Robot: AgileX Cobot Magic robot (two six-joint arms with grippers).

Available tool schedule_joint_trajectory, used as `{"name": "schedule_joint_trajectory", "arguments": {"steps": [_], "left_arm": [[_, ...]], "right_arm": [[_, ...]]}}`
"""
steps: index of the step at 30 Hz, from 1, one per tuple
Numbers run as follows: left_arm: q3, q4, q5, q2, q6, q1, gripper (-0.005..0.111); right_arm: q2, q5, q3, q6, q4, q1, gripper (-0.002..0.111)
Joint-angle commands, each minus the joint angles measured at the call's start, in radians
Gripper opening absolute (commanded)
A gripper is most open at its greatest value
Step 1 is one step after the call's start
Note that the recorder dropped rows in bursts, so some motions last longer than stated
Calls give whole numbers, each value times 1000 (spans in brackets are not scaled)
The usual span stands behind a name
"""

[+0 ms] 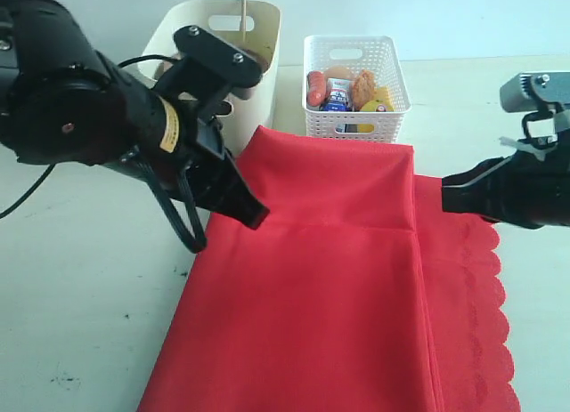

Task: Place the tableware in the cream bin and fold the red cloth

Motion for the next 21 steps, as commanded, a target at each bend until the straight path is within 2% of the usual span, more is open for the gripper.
{"name": "schedule_joint_trajectory", "arguments": {"steps": [1,6,9,16,21], "left_arm": [[63,7,-107,-16,-24,62,3],[108,7,-178,-25,-84,141,3],[140,7,-205,-25,-84,187,3],[197,7,-241,-25,-84,257,3],[203,7,-249,-25,-78,265,3]], "right_arm": [[110,-98,-67,0,2,54,28],[243,-159,-197,16,2,65,58],[340,-155,-274,16,2,65,68],[531,-122,-429,-3,2,65,69],[594,-108,-484,-10,2,65,68]]}}
